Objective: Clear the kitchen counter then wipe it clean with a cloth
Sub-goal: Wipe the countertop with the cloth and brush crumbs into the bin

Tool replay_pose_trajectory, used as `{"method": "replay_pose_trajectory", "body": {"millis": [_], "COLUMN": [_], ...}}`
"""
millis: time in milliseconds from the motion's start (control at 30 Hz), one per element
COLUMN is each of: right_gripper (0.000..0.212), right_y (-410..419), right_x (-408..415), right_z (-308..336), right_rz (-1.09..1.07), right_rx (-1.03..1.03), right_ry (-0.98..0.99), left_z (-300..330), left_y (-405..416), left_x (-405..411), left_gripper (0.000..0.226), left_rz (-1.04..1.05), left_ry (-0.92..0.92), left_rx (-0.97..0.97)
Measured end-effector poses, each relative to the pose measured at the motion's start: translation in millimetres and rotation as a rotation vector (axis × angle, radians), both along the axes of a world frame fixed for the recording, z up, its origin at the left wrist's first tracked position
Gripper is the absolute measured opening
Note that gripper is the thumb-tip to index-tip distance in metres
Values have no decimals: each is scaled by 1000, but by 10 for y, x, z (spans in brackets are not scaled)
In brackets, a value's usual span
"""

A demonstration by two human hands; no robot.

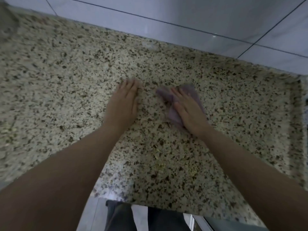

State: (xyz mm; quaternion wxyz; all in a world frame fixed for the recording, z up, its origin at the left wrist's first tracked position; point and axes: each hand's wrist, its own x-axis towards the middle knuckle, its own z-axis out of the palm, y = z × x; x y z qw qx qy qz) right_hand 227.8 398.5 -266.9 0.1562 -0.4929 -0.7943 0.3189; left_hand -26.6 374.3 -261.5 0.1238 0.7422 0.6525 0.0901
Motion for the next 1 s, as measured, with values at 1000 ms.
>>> {"method": "replay_pose_trajectory", "body": {"millis": [1000], "right_gripper": [40], "right_y": [-344], "right_x": [-774], "right_z": [188], "right_rz": [469], "right_rx": [-73], "right_ry": [-25], "left_z": [-107], "left_y": [-21], "left_x": [-332], "left_gripper": [46], "left_rz": [-131], "left_ry": [-202], "left_rx": [32]}}
